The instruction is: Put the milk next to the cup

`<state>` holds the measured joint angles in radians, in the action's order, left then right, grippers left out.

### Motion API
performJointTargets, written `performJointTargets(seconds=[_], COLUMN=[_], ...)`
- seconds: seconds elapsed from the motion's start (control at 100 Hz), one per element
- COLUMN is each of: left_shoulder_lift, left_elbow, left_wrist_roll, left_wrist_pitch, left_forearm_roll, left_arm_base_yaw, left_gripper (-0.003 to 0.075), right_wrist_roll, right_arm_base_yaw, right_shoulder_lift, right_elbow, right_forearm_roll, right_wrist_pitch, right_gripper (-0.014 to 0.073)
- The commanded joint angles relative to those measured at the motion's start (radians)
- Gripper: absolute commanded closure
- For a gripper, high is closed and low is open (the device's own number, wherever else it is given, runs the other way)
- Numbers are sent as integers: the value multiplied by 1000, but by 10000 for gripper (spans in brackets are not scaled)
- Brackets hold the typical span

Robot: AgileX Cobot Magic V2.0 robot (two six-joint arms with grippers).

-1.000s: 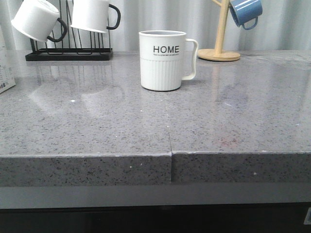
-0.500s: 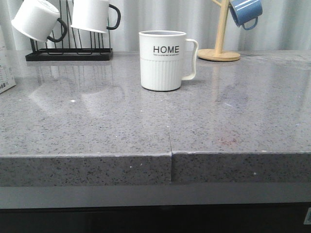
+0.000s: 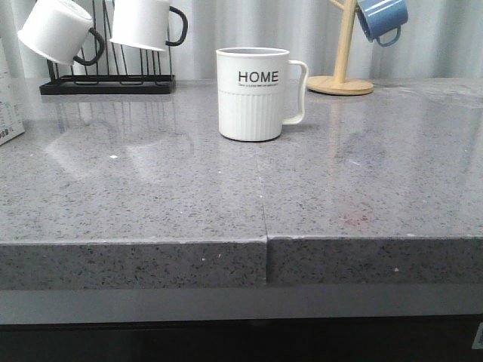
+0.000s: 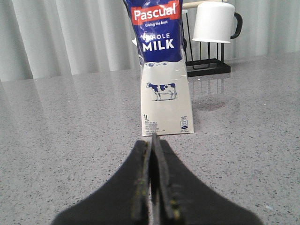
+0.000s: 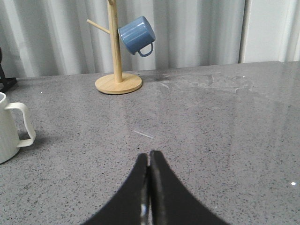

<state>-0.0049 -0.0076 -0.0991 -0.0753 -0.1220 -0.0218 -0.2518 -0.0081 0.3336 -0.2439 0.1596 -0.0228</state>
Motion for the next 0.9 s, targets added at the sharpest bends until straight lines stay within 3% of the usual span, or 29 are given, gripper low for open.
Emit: performJointTargets(seconds=[0.0, 0.77, 0.89], left_shoulder_lift=[-32, -32, -21], left_elbow=[51, 49, 3], left_wrist_roll=[-1, 1, -16], left_wrist_pitch=[87, 130, 120], left_forearm_roll=[8, -5, 151], left_arm_base_yaw=[-1, -1, 1], left_gripper=[741, 741, 741], right_wrist_roll=[-2, -2, -2], right_arm_base_yaw=[-9, -5, -5], right_shoulder_lift=[2, 2, 2], right_elbow=[-26, -26, -26], right_forearm_roll=[12, 12, 12], right_wrist_pitch=[71, 71, 71], right_gripper=[715, 715, 715])
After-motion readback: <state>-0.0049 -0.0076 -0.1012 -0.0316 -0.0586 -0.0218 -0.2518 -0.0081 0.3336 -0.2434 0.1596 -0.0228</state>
